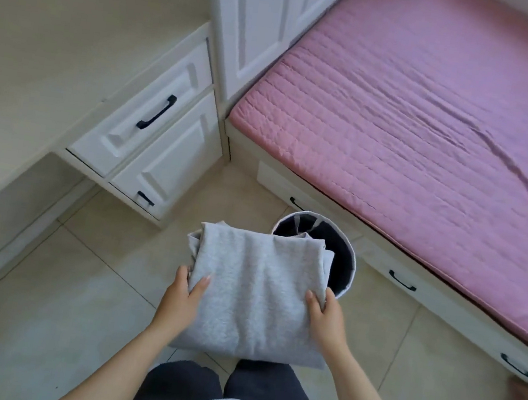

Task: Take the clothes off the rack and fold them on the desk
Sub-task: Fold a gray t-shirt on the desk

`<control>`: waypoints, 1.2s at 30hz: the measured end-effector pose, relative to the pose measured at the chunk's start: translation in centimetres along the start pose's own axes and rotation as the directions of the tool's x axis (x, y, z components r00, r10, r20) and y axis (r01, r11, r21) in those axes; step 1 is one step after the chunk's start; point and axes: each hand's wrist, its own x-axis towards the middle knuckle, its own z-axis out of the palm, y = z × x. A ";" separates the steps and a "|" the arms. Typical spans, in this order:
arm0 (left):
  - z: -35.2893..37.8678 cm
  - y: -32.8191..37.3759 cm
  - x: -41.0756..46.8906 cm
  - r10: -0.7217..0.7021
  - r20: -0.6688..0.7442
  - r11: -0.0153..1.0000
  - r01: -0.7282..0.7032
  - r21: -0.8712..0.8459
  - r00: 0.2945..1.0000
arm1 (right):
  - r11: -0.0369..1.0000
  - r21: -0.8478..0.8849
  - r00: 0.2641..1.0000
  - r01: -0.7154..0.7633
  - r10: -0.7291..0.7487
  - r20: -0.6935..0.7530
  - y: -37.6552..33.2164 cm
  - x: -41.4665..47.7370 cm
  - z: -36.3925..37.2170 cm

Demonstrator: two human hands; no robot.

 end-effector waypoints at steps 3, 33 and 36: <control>5.2 2.6 2.1 -0.051 0.089 0.999 0.050 0.018 0.995 | 0.998 0.001 0.998 -0.055 0.055 -0.002 2.6 3.0 -4.4; 36.4 -5.1 39.4 -0.204 0.041 0.873 0.163 0.460 0.978 | 0.819 0.357 0.777 -0.449 0.555 -0.298 27.5 37.6 3.0; 36.9 -6.9 40.3 0.056 0.097 0.773 -0.105 0.626 0.994 | 0.892 0.103 0.794 -0.441 0.441 -0.419 27.7 38.2 3.5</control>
